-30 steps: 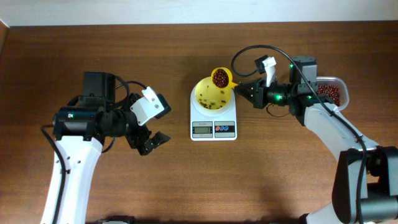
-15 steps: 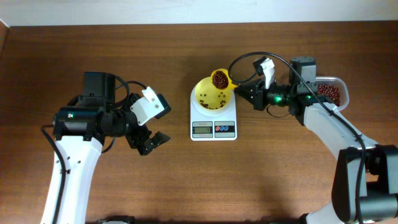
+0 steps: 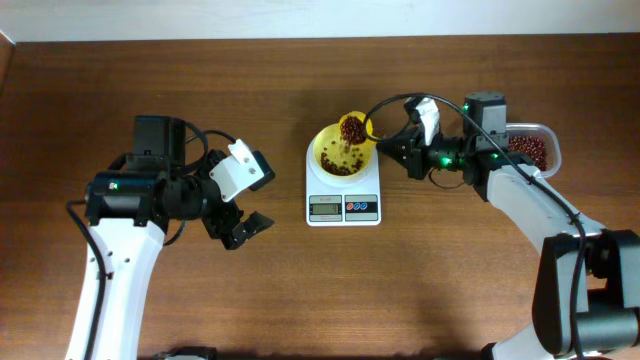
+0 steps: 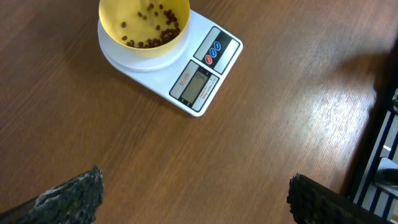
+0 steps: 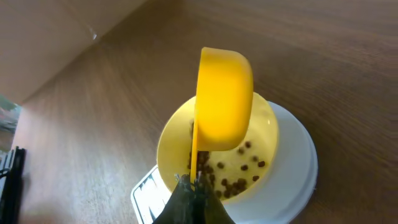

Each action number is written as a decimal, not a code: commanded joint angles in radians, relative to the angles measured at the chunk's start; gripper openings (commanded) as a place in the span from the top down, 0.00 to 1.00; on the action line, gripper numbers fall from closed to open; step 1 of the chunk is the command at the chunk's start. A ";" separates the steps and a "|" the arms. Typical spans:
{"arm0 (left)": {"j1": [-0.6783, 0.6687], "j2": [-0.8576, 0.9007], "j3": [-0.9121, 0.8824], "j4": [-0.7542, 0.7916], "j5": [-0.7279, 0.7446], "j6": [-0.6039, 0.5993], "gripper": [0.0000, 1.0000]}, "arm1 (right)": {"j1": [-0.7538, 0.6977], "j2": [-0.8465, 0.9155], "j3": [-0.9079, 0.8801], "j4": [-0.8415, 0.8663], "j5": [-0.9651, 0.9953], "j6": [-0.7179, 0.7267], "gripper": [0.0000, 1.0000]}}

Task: Scoop item into bowl and weigh 50g on scale
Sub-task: 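Tilt the scoop with the right gripper to pour beans into the bowl, then shake the tilted scoop over the bowl to empty remaining beans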

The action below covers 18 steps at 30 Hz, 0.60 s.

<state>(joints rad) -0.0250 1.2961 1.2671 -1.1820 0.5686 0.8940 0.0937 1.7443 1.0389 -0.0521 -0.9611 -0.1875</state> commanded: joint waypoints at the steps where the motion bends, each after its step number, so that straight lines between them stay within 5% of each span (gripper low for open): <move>1: 0.002 0.000 0.007 -0.001 0.003 -0.010 0.01 | 0.013 0.008 -0.003 0.007 -0.017 -0.019 0.96; 18: 0.002 0.000 0.007 -0.001 0.003 -0.010 0.01 | 0.017 0.005 -0.004 0.031 0.004 -0.018 0.96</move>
<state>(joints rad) -0.0250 1.2961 1.2671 -1.1820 0.5682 0.8940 0.1001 1.7538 1.0374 -0.0345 -0.9287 -0.1936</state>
